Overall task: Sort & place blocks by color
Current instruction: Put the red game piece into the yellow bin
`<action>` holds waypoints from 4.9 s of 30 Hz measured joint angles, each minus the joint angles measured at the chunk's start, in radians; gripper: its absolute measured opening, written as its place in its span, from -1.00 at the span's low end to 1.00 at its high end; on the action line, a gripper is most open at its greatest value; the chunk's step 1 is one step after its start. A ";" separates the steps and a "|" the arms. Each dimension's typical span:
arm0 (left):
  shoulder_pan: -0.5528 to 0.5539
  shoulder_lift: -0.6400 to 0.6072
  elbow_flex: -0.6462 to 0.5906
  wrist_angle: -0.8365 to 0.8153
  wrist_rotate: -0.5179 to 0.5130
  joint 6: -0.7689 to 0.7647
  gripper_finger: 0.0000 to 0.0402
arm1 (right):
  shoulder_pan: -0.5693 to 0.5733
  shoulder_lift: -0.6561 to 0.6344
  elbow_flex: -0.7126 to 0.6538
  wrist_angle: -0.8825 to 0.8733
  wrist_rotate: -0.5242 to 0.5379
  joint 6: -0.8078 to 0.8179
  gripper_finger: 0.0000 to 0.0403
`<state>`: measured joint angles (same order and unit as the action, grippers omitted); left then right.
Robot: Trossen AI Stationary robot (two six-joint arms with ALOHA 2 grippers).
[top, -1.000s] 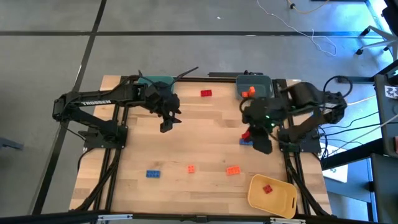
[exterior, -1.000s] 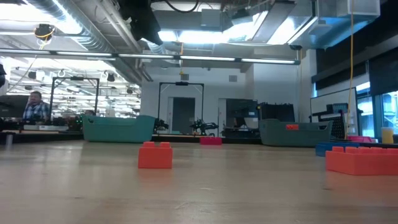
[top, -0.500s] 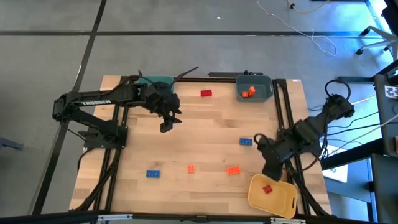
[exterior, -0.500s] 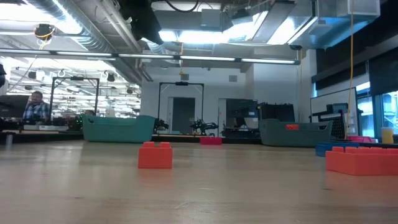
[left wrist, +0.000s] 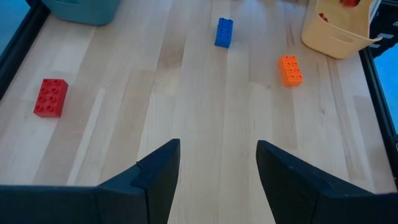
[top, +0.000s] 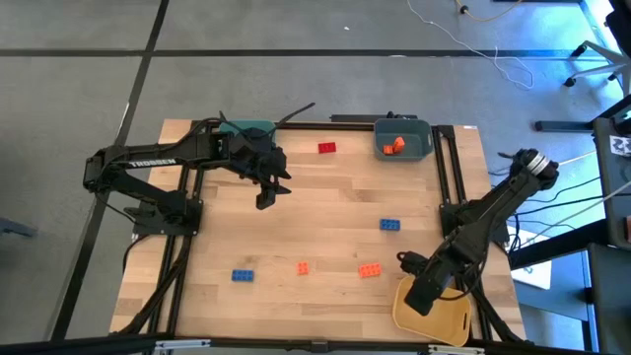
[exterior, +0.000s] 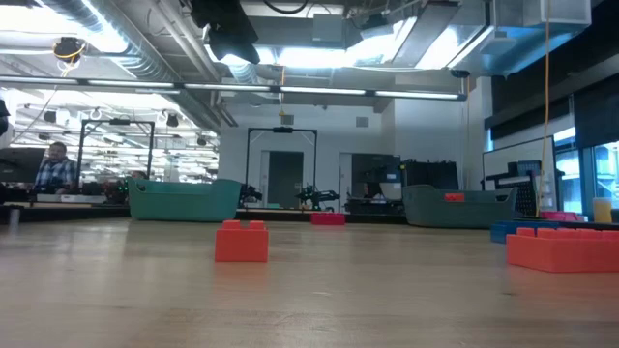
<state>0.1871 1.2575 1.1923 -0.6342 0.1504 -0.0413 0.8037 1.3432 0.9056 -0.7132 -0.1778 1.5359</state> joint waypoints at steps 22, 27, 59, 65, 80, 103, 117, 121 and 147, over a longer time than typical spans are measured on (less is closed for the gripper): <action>0.000 0.000 0.000 0.032 0.000 -0.009 0.02 | 0.005 0.050 -0.170 0.194 0.001 -0.019 -0.27; 0.000 0.000 0.000 0.040 0.000 -0.009 0.02 | 0.005 0.050 -0.170 0.196 -0.017 -0.019 -0.24; 0.000 0.000 0.000 0.040 -0.018 0.024 0.02 | -0.233 -0.064 0.308 -0.397 -0.077 -0.269 -0.94; 0.001 0.004 0.000 0.045 -0.096 0.018 0.02 | -0.281 -0.064 0.492 -0.687 0.178 -0.312 -0.99; 0.135 0.184 0.000 0.386 -0.058 0.146 0.02 | -0.587 -0.061 0.577 -0.854 0.411 -0.606 -0.98; 0.330 0.586 0.000 0.630 -0.061 0.287 0.02 | -0.977 -0.061 0.577 -0.647 0.465 -1.228 -0.98; 0.354 0.600 0.002 0.655 -0.063 0.257 0.02 | -1.047 -0.048 0.576 -0.601 0.473 -1.375 -0.80; 0.383 0.602 0.056 0.631 -0.062 0.190 0.02 | -1.050 -0.048 0.576 -0.573 0.472 -1.389 -0.67; 0.404 0.918 0.659 -0.065 0.056 0.476 0.02 | -1.050 -0.048 0.576 -0.568 0.472 -1.416 -0.61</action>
<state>0.5907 2.1758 1.8512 -0.6994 0.2060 0.4344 -0.2459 1.2952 1.4818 -1.2816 0.2947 0.1199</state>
